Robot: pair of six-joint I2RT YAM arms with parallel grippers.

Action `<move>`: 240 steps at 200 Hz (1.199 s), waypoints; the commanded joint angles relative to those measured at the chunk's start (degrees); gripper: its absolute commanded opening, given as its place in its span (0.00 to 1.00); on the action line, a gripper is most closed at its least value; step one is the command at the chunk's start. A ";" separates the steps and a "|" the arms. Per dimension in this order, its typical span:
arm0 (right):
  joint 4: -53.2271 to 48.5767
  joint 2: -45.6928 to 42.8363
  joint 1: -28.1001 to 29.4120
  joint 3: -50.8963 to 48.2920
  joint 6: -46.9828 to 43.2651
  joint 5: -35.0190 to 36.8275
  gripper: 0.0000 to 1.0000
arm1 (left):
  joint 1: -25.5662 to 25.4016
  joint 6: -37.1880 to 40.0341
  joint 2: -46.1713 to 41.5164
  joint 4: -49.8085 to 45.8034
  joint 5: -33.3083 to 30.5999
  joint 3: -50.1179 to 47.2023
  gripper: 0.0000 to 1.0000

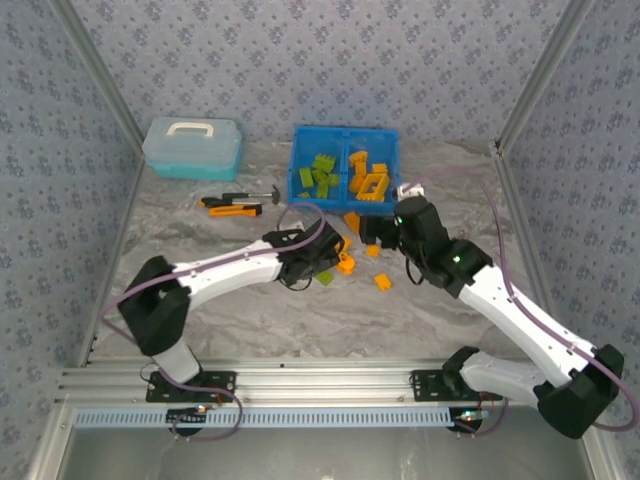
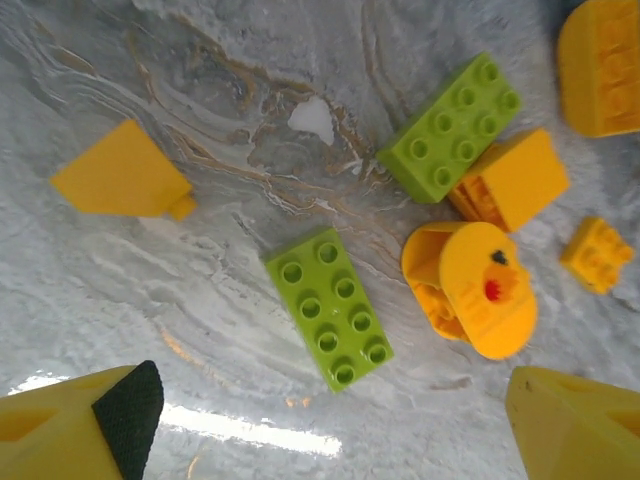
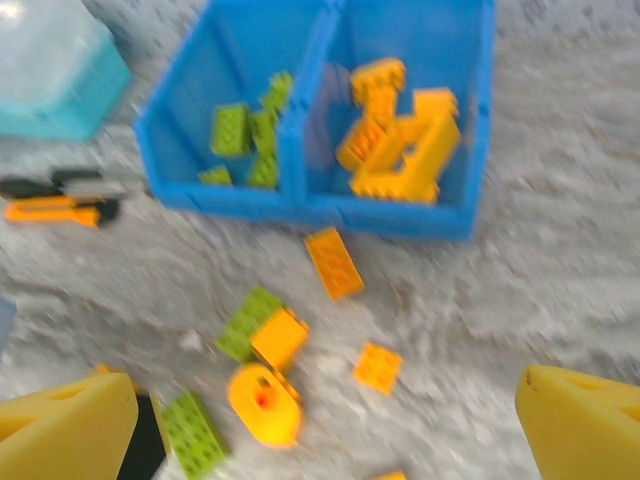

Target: Sort the legos into containers by color

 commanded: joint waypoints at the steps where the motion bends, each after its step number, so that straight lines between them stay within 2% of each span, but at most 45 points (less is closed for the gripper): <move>1: -4.23 -6.04 -0.21 -2.84 3.47 3.77 1.00 | 0.56 -4.47 4.67 -3.57 1.71 3.29 0.86; 31: -6.66 -12.16 -0.52 -6.36 5.40 5.01 1.00 | 1.51 -4.02 11.25 -2.69 4.75 6.10 0.81; 71: -9.56 -15.72 -1.13 -7.69 5.69 5.03 1.00 | 1.69 -3.69 15.20 -3.24 3.82 7.70 0.74; 123: -7.87 -15.82 -1.29 -8.36 6.00 4.91 1.00 | 1.66 -3.07 16.11 -3.75 6.23 5.18 0.43; 157: -7.19 -14.57 -1.56 -8.63 6.58 4.09 1.00 | 1.77 -1.67 11.21 -3.48 4.79 3.20 0.32; 171: -7.18 -14.11 -1.68 -8.48 7.03 4.25 1.00 | 1.87 2.34 7.84 -3.21 1.56 4.08 0.30; 209: -5.77 -13.58 -1.88 -7.77 7.85 3.91 1.00 | 4.44 21.60 2.31 -1.36 -11.51 10.76 0.25; 227: -6.35 -13.64 -1.81 -7.25 8.11 3.73 1.00 | 7.47 31.06 2.61 1.80 -14.55 14.92 0.22; 240: -6.64 -13.64 -1.82 -7.03 8.37 3.47 1.00 | 9.75 37.70 3.40 7.20 -14.33 16.53 0.20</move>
